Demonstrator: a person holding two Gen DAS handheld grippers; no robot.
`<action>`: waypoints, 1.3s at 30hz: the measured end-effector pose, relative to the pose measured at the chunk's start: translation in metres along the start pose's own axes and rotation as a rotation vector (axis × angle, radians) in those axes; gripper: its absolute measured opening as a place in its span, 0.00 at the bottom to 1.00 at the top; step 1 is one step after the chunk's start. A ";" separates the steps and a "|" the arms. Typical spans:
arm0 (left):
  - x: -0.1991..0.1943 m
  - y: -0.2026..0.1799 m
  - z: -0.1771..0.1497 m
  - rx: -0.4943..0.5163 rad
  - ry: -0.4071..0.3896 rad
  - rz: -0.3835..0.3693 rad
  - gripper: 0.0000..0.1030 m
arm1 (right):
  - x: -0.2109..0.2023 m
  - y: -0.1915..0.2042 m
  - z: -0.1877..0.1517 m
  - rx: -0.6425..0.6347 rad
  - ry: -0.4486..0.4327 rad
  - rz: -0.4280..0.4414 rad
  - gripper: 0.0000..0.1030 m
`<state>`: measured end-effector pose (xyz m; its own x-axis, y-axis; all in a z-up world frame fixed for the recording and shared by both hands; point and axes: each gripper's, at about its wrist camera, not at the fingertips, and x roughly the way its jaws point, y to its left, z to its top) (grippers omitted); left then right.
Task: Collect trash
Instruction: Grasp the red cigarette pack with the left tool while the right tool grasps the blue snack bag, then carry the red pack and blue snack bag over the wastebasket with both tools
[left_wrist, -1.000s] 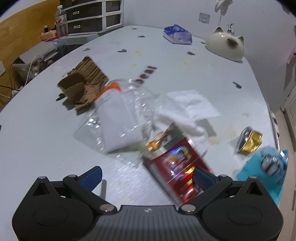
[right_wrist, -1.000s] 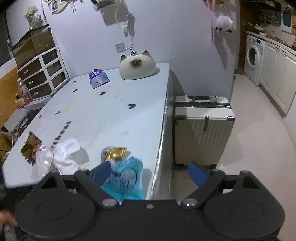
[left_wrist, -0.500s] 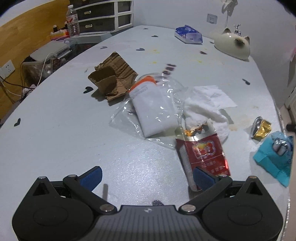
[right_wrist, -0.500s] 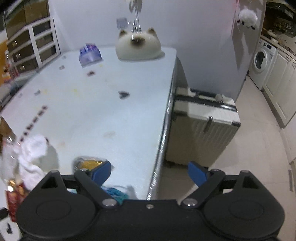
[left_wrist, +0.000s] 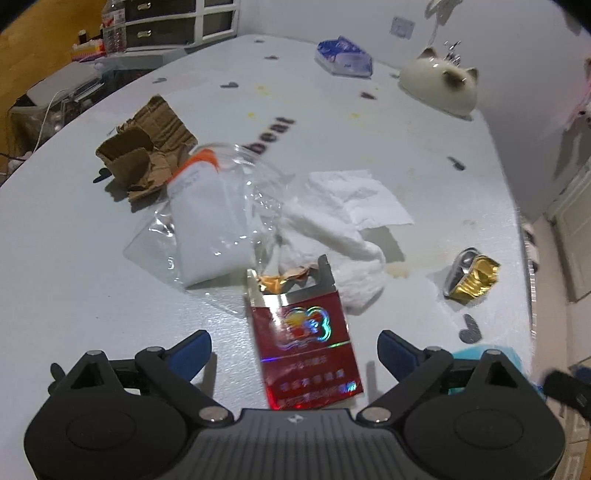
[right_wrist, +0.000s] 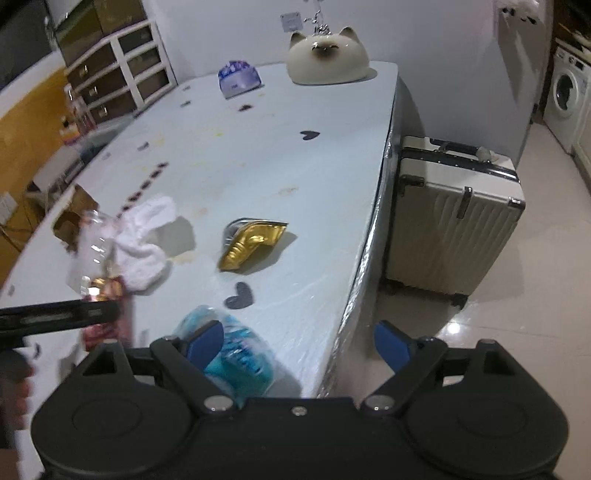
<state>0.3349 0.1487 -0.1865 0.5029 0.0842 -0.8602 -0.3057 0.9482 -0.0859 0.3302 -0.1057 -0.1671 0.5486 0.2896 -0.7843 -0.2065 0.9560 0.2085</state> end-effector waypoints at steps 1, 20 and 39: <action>0.003 -0.003 0.001 -0.002 0.006 0.023 0.91 | -0.003 0.001 -0.001 0.001 -0.007 0.010 0.87; -0.007 0.021 -0.013 -0.056 0.047 0.010 0.53 | 0.053 0.068 -0.006 -0.404 0.197 0.127 0.70; -0.102 0.046 -0.055 0.010 -0.033 -0.051 0.52 | -0.039 0.074 -0.034 -0.146 0.021 0.076 0.48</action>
<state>0.2252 0.1673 -0.1300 0.5442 0.0455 -0.8377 -0.2705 0.9547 -0.1239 0.2659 -0.0483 -0.1408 0.5104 0.3582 -0.7818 -0.3633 0.9138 0.1815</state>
